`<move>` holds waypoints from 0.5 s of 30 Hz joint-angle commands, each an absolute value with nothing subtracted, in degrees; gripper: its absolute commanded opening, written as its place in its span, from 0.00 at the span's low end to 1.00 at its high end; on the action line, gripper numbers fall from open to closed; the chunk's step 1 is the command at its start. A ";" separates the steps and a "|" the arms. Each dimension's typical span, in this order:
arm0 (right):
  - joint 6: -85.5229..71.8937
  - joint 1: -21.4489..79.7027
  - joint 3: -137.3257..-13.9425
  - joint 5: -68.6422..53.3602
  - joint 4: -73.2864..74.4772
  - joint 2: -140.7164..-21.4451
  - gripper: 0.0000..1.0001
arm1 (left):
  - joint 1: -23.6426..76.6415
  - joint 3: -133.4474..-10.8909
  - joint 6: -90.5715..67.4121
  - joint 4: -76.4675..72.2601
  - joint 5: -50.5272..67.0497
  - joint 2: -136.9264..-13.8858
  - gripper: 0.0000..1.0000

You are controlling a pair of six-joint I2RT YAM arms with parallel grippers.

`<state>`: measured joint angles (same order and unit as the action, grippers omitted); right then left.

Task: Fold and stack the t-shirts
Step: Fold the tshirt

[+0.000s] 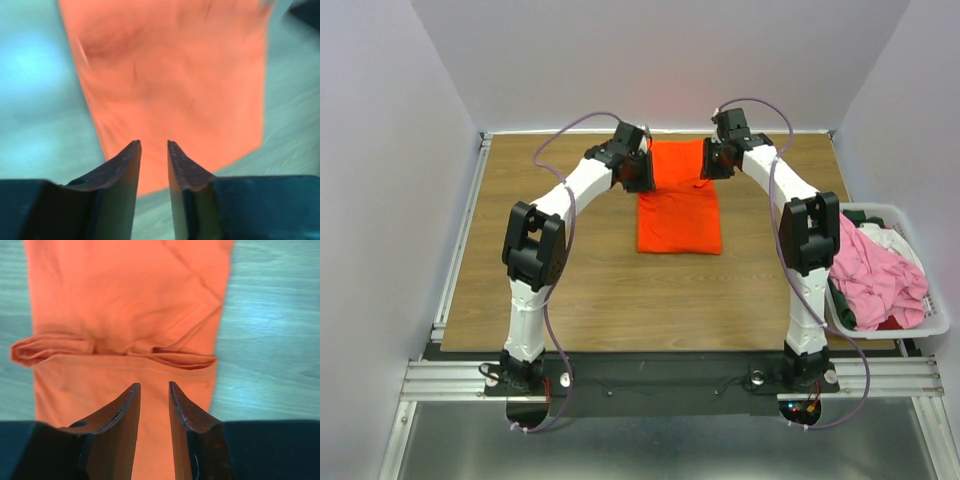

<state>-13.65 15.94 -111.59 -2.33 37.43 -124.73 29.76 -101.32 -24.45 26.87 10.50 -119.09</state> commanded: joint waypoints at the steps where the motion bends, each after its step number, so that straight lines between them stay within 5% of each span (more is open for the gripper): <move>1: -13.27 14.50 -112.06 -3.16 36.30 -124.27 0.34 | 28.30 -111.86 -22.06 28.38 11.34 -123.65 0.34; 7: -13.62 13.98 -113.38 -4.48 36.30 -127.35 0.28 | 27.25 -120.06 -21.97 29.45 12.74 -131.74 0.18; 15: -13.62 13.36 -115.05 -5.54 36.30 -131.57 0.25 | 26.63 -116.11 -22.67 24.88 13.54 -133.86 0.14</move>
<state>-13.69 13.82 -112.05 -4.60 37.26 -130.02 27.20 -117.16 -22.96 27.24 13.10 -136.81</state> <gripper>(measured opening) 0.257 0.141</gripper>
